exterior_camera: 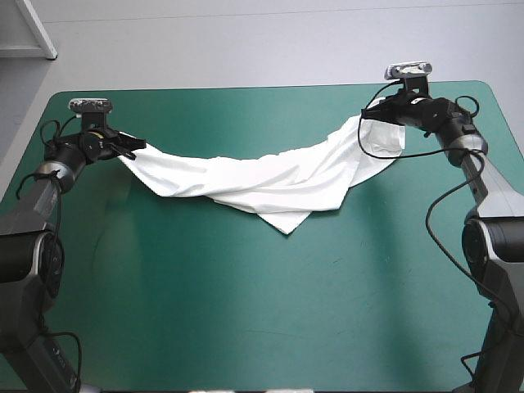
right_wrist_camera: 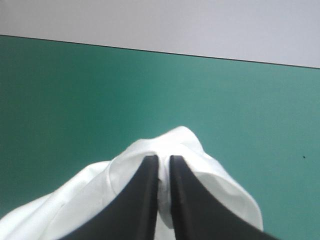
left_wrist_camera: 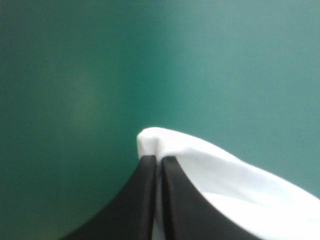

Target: Fold the cloth

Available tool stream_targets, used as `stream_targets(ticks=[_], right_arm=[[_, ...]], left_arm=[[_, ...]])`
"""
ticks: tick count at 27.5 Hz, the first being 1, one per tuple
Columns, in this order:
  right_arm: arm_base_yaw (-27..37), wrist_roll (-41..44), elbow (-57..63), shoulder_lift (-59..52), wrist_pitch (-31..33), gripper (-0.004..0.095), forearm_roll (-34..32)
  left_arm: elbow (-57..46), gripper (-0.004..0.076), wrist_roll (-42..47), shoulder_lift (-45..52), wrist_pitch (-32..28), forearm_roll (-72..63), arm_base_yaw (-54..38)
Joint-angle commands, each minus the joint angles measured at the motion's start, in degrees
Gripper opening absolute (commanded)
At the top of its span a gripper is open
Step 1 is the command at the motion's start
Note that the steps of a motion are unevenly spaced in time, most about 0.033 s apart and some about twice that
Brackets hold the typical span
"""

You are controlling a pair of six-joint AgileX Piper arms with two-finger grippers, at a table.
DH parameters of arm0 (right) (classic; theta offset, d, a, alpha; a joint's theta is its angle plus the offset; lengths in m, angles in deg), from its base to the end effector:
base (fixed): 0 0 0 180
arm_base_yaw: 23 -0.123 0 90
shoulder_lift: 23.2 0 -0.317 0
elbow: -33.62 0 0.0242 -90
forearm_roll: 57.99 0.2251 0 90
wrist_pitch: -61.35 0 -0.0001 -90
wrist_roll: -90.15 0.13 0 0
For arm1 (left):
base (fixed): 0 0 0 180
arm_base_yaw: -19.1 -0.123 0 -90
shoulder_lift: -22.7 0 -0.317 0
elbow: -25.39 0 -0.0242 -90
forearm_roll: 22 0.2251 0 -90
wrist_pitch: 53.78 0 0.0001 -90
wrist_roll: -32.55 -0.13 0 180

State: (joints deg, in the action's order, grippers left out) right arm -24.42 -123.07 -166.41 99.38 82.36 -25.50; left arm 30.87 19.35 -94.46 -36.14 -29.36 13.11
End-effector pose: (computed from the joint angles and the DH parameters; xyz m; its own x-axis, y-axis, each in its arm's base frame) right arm 0.5048 0.0376 0.3000 -0.4986 -0.0550 -0.8651 -0.2121 0.9754 0.0602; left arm 0.4614 0.0433 0.2622 -0.6327 0.0418 -0.7733 -0.0062 0.9982 0.0591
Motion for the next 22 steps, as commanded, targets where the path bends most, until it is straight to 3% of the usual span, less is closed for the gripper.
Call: stream_targets(ticks=[1,2,4,6,9,11,14,15,21,22], right_arm=[[-1.04,-2.8,-3.21,-1.1,-4.93,0.0286,2.1],[-1.14,-2.8,-3.54,-0.63,-4.93,0.0479,2.49],[-1.27,-1.68,-3.53,-0.53,-4.27,0.0758,2.25],[-1.27,-1.07,-3.53,-1.3,-2.46,0.0908,2.13],[-1.27,0.5,-3.53,-4.2,3.1,0.0873,1.57],[-1.27,0.82,-3.53,-7.28,8.15,0.0801,1.34],[-1.27,4.5,-3.53,-12.2,15.4,0.0705,0.68],[-1.27,6.64,-3.53,-15.25,19.65,0.0679,-0.94],[-1.27,16.06,-3.53,-21.33,33.04,0.0675,-9.26],[-1.27,17.39,-3.53,-21.96,37.79,0.0675,-11.42]], left_arm=[[1.37,0.0053,0.43,-0.4,-8.62,-0.78,0.04],[1.37,0.0103,0.43,-1.24,-9.75,-0.78,0.04],[1.37,0.0202,0.43,-1.61,-10.44,-0.78,0.04],[1.37,0.0371,0.43,-1.56,-10.7,-0.78,0.04],[2.91,0.0614,-0.47,0.26,-5.62,-0.22,0.04],[4.83,0.0669,-3.36,2.4,0.75,-0.34,0.04],[7.67,0.0669,-4.3,6.7,11.29,-0.25,0.04],[9.07,0.0662,-4.3,9.95,17.98,-0.37,0.04],[9.37,0.0645,0.01,19.97,36.29,-0.95,0.04],[9.37,0.0644,0.78,21.91,41.73,-2.34,0.04]])
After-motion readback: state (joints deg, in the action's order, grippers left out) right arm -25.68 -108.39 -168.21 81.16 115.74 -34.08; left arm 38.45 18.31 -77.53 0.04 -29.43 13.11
